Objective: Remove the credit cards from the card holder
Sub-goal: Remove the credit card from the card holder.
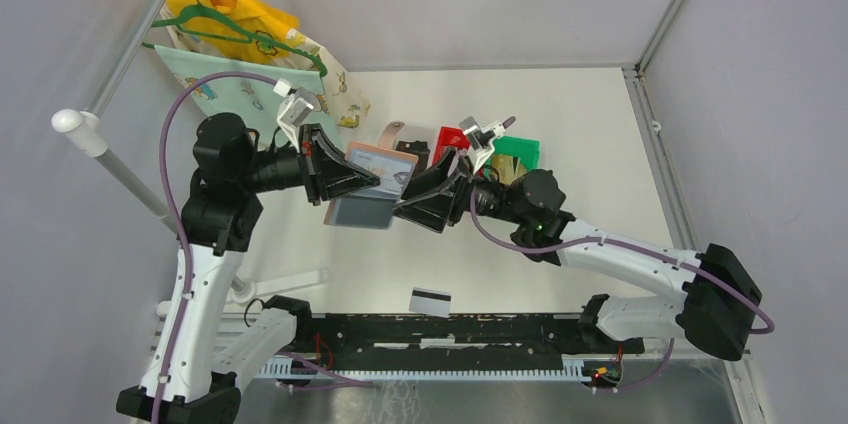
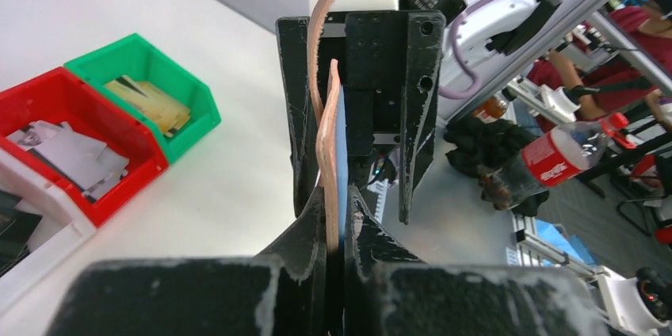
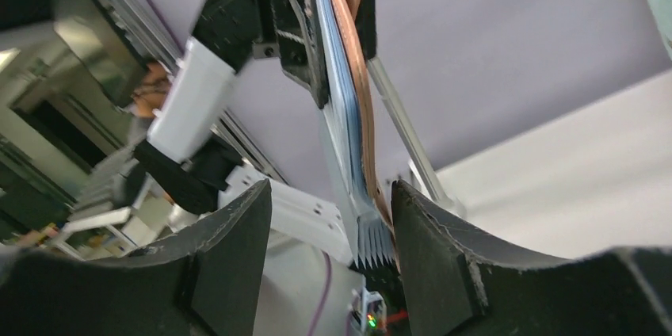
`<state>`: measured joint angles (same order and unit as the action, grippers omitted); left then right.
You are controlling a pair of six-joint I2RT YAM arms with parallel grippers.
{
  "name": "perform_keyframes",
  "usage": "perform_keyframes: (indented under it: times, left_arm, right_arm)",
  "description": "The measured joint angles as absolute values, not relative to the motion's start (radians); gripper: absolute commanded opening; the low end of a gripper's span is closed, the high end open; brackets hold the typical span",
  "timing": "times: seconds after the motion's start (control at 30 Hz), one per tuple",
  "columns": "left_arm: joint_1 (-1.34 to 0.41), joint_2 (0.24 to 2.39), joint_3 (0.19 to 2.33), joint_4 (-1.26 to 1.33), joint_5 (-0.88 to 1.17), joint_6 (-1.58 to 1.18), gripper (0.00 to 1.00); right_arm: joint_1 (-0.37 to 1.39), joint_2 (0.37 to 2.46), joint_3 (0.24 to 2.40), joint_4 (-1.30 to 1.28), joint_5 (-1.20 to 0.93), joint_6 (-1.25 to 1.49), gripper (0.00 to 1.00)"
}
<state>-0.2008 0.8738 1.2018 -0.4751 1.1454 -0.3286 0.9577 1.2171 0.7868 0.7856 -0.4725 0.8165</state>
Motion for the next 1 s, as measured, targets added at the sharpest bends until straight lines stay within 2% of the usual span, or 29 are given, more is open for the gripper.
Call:
perform_keyframes:
  times: [0.07,0.13,0.3,0.37,0.4,0.43,0.5,0.57,0.73,1.0]
  left_arm:
    - [-0.2,0.87,1.201,-0.417,1.155,-0.395,0.02]
    - [-0.201,0.864,1.196,-0.379,1.157,-0.443,0.02]
    - [-0.201,0.846,1.181,-0.304,1.164,-0.539,0.02]
    - [-0.201,0.843,1.18,-0.288,1.165,-0.561,0.07]
    - [-0.201,0.841,1.18,-0.284,1.165,-0.566,0.2]
    - [-0.2,0.841,1.178,-0.282,1.165,-0.569,0.31]
    - [-0.2,0.841,1.178,-0.291,1.166,-0.567,0.48]
    - [-0.201,0.843,1.182,-0.335,1.17,-0.53,0.53]
    - [-0.2,0.895,1.258,-0.546,1.173,-0.368,0.52]
    - [-0.199,0.939,1.287,-0.762,1.189,-0.122,0.39]
  right_arm:
    - [0.958,1.238,0.787,0.879,-0.466,0.875,0.56]
    - [0.957,1.255,0.787,0.95,-0.461,0.92,0.48]
    - [0.957,1.308,0.788,1.07,-0.449,1.009,0.17]
    - [0.956,1.319,0.788,1.091,-0.446,1.027,0.07]
    - [0.956,1.321,0.788,1.097,-0.446,1.035,0.02]
    - [0.956,1.321,0.788,1.1,-0.447,1.036,0.0]
    - [0.95,1.319,0.789,1.095,-0.456,1.036,0.0]
    - [0.937,1.312,0.791,1.056,-0.487,1.027,0.0]
    - [0.894,1.281,0.881,0.738,-0.591,0.858,0.0]
    - [0.891,1.259,1.137,0.112,-0.682,0.435,0.0]
